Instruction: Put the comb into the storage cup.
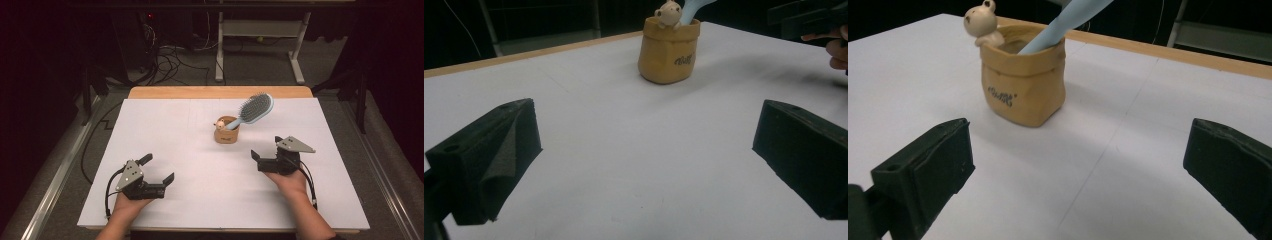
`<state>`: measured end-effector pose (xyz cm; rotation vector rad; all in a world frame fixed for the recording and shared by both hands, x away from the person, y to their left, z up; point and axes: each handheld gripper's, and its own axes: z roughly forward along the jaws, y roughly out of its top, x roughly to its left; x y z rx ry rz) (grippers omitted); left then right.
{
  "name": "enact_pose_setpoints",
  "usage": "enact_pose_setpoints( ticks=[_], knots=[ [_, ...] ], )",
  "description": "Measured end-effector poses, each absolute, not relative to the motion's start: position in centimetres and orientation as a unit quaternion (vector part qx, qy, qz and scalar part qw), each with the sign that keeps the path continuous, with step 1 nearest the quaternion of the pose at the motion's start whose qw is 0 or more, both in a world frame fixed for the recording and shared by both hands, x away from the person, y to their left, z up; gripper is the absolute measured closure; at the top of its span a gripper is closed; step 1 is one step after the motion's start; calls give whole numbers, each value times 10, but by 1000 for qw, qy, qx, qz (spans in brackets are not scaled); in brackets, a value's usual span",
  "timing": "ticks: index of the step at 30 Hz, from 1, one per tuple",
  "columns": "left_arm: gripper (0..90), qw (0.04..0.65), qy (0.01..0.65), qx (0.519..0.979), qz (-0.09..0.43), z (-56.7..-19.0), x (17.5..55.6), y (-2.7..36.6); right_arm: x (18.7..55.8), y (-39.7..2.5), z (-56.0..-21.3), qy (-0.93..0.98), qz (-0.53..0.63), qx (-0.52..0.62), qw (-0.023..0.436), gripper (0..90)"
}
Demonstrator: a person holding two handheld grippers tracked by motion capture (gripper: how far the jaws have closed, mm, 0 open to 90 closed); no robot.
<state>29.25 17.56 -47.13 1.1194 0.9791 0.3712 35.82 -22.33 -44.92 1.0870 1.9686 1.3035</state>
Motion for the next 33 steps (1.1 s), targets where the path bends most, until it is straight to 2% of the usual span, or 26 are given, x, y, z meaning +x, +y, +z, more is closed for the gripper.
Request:
enact_pose_setpoints(
  ticks=[16,33],
  knots=[
    [4,713,446,511,178,-469,289,186,281,-285,-457,686,527,404,298,2],
    [4,716,451,505,173,-467,288,190,279,-287,-459,675,541,402,300,2]
  ],
)
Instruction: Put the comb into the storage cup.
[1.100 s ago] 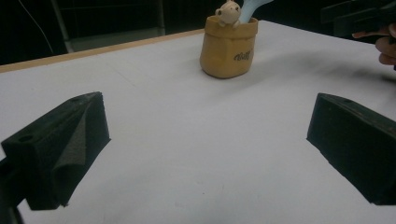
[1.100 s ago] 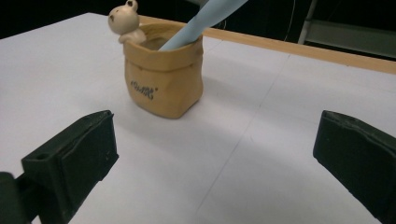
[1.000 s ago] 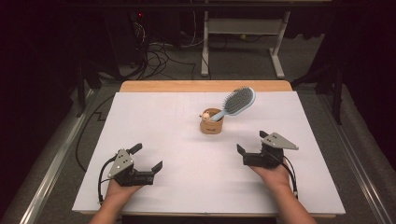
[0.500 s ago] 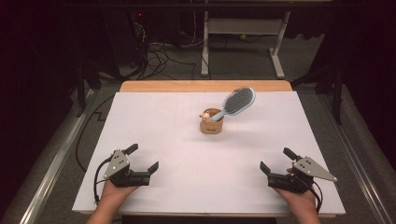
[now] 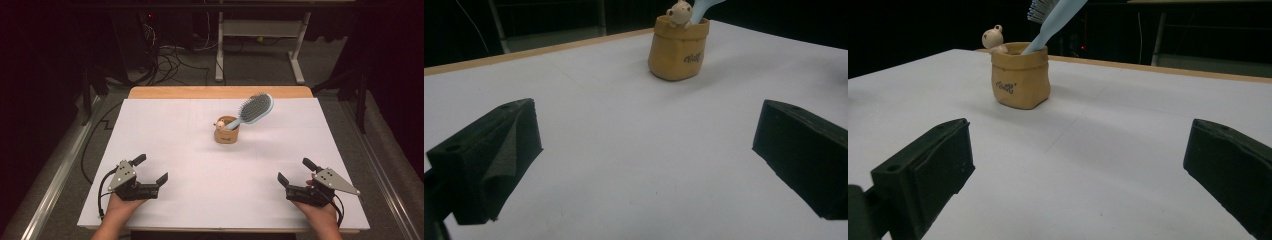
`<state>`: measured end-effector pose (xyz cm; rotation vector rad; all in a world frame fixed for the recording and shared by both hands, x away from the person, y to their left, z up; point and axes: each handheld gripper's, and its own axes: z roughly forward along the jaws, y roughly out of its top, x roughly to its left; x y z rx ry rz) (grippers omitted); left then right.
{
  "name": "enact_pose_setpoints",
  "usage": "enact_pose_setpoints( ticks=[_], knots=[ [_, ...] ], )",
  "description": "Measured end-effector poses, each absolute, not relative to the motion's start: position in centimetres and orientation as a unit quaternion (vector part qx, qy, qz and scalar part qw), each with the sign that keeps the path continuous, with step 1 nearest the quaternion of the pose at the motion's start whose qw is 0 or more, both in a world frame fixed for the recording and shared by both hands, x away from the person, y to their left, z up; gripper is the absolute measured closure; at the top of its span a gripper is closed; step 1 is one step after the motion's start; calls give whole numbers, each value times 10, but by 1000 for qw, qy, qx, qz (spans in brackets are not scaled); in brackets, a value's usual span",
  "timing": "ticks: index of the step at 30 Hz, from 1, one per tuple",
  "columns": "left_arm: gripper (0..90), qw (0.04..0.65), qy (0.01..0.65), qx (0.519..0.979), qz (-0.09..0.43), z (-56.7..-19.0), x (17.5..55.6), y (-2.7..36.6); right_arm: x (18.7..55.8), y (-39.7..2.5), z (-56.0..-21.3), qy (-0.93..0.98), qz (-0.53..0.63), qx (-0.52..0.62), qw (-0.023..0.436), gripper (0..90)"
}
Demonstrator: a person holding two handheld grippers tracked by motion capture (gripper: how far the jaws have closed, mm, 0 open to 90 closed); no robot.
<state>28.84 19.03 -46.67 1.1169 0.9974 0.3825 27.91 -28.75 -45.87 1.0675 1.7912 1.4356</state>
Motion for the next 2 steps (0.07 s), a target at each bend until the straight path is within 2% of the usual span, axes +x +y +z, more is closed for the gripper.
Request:
enact_pose_setpoints(
  ticks=[2],
  knots=[
    [4,716,452,505,171,-467,289,190,278,-288,-458,672,541,405,302,1]
  ],
)
